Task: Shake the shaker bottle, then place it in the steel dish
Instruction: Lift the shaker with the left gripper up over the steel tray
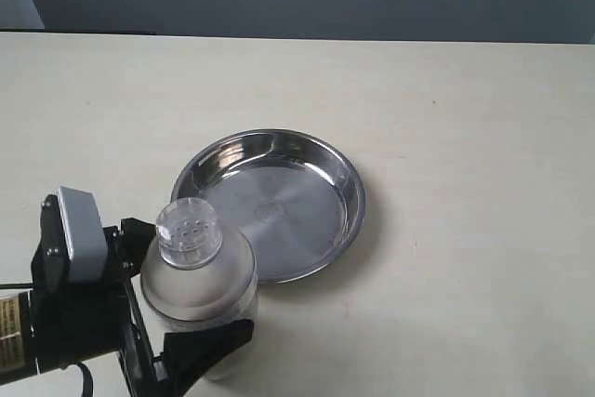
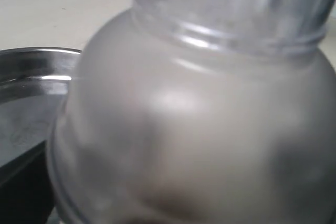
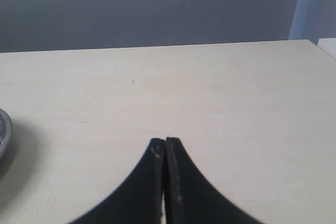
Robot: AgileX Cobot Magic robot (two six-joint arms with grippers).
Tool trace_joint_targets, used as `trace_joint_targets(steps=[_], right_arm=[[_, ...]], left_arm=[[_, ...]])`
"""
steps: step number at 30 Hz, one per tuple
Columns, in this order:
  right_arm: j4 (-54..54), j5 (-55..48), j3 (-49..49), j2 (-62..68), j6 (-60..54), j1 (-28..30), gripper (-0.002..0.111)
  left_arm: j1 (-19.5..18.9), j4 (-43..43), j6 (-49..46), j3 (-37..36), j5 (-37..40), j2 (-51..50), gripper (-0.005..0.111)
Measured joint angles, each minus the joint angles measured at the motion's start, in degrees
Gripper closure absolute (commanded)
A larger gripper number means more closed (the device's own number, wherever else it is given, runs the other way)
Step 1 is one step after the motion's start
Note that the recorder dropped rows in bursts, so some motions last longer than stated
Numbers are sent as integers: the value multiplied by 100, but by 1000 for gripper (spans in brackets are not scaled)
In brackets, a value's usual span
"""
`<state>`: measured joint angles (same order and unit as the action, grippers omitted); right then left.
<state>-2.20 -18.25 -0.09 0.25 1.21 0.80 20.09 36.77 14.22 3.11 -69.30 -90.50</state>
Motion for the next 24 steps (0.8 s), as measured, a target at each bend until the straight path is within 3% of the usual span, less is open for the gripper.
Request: trace_joint_targets(steps=[7,24], right_arm=[[0,0,0,0,0,0,109],[0,0,0,0,0,0,109]], left_arm=[[0,-69,-137,74,-11,-376,11],[0,159,-137,483,-11,-1473,11]])
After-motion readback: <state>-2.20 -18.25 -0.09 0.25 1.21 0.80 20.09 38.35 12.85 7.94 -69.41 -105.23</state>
